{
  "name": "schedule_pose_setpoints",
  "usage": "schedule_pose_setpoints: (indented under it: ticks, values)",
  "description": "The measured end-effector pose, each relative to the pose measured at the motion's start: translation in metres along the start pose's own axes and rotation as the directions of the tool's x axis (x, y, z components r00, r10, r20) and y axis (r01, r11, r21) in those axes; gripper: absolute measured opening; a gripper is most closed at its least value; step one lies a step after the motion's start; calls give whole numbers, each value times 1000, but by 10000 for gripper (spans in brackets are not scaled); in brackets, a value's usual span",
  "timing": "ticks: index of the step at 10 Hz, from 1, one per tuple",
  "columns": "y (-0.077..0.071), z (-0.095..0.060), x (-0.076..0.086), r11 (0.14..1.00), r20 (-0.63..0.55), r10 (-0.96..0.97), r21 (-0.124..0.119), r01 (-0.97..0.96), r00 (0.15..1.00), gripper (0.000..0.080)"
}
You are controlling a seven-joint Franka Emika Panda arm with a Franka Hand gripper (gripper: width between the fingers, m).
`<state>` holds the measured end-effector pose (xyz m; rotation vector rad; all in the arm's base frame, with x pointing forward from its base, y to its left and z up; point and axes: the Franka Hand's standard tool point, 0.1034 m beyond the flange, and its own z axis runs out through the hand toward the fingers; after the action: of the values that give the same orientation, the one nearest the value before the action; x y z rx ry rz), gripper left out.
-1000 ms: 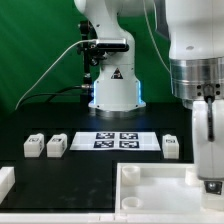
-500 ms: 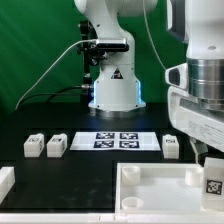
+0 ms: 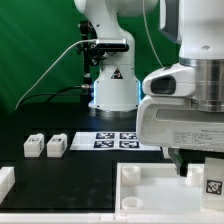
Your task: Assemble one leg
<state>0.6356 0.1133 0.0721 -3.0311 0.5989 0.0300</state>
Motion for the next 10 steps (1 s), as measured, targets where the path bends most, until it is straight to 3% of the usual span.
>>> schedule_pose_setpoints:
  ticks: [1,2,3,5,7,9,10]
  values:
    - [0,0,0,1000,0,1,0,-1,1000,548]
    - [-2,0,-1,977,5,215,8,-215,977,348]
    - [-2,0,-1,943,8,333,9,-333,943,291]
    - [-2,0,-1,839,11,544,8,-544,839,292]
    - [0,0,0,607,38,794,11,-794,607,292]
    - [0,0,-1,44,88,995,-16,-999,42,294]
    - [-1,-1,-1,-56,94,994,-17,-998,-57,294]
